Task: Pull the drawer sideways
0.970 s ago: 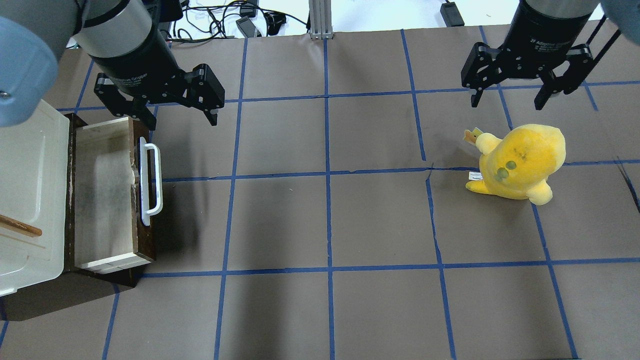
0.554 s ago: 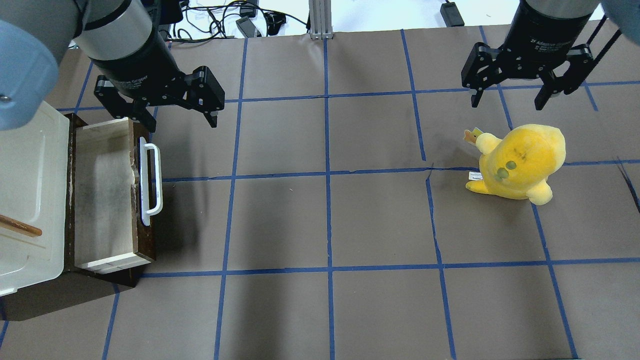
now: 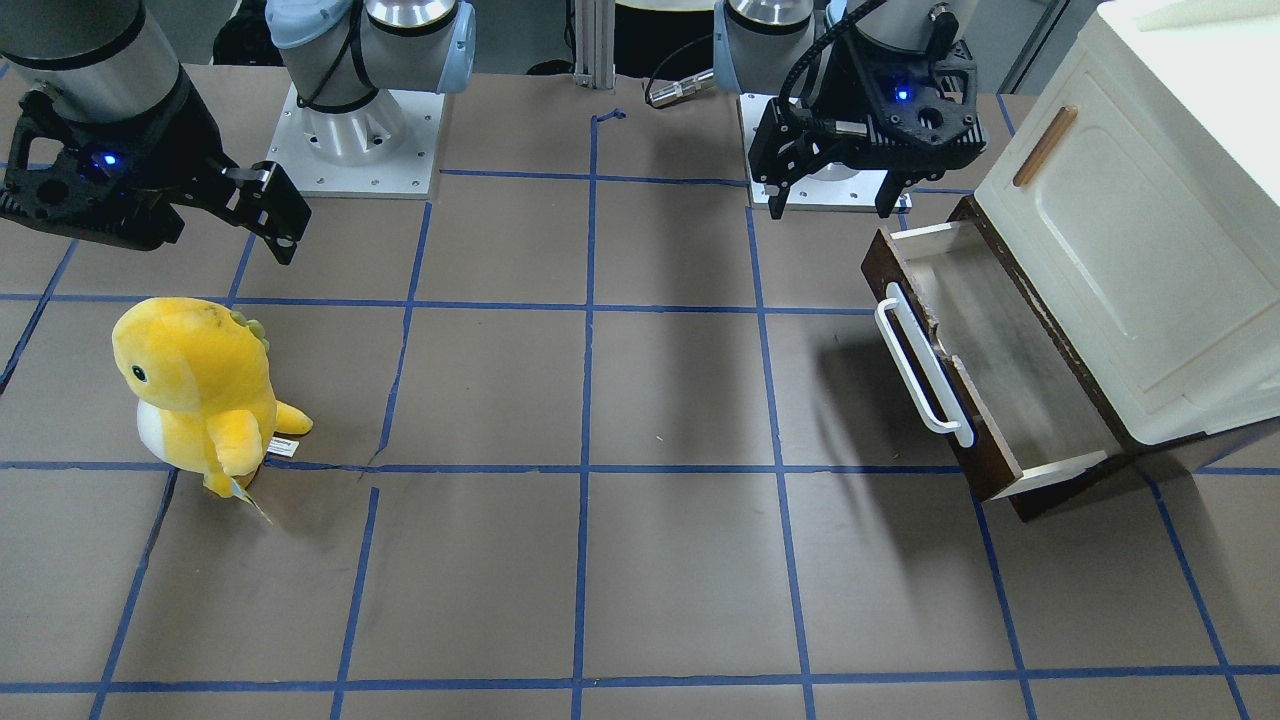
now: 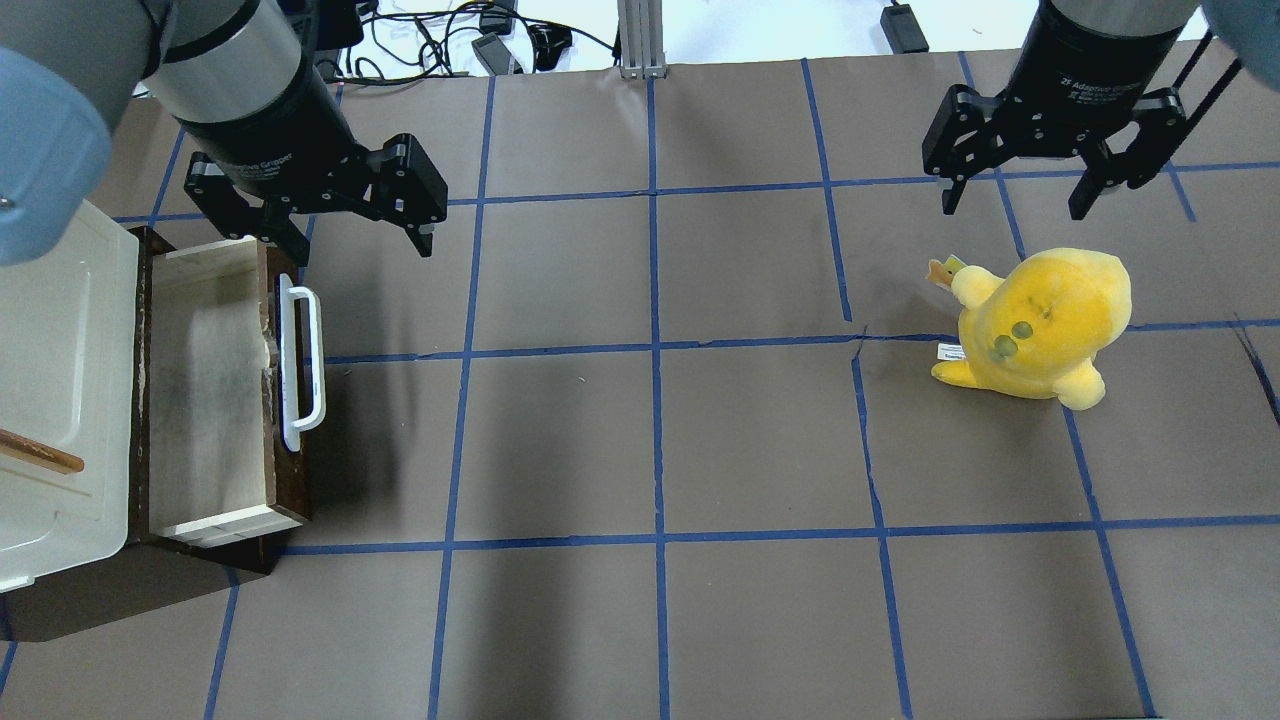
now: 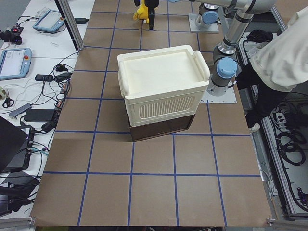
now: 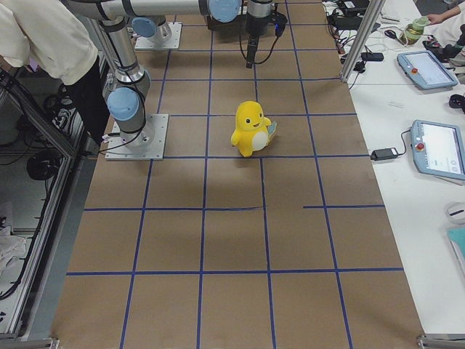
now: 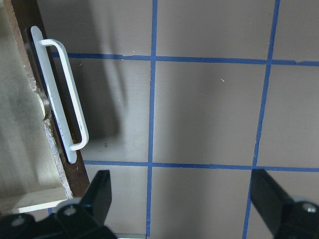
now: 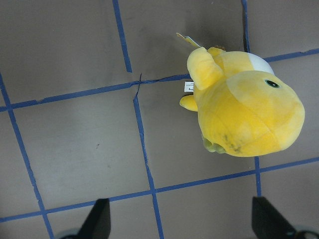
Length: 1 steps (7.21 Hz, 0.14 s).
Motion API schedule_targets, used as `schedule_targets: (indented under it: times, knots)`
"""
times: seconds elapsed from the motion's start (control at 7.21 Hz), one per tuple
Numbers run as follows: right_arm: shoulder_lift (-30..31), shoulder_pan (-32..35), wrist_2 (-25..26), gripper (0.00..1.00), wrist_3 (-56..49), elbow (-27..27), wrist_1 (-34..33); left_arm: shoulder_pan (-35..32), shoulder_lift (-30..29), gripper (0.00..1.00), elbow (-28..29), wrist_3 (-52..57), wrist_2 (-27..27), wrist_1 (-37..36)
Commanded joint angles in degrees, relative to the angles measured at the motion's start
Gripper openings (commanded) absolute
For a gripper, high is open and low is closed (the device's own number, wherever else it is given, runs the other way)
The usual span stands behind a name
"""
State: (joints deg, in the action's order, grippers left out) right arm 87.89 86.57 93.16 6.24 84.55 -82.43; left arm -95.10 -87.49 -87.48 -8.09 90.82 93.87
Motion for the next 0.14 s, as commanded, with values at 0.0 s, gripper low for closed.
schedule_targets:
  times: [0.0]
  knots:
    - [0.00, 0.00, 0.00, 1.00, 0.00, 0.00, -0.01, 0.00, 0.13, 1.00, 0.02, 0.00, -0.03, 0.00]
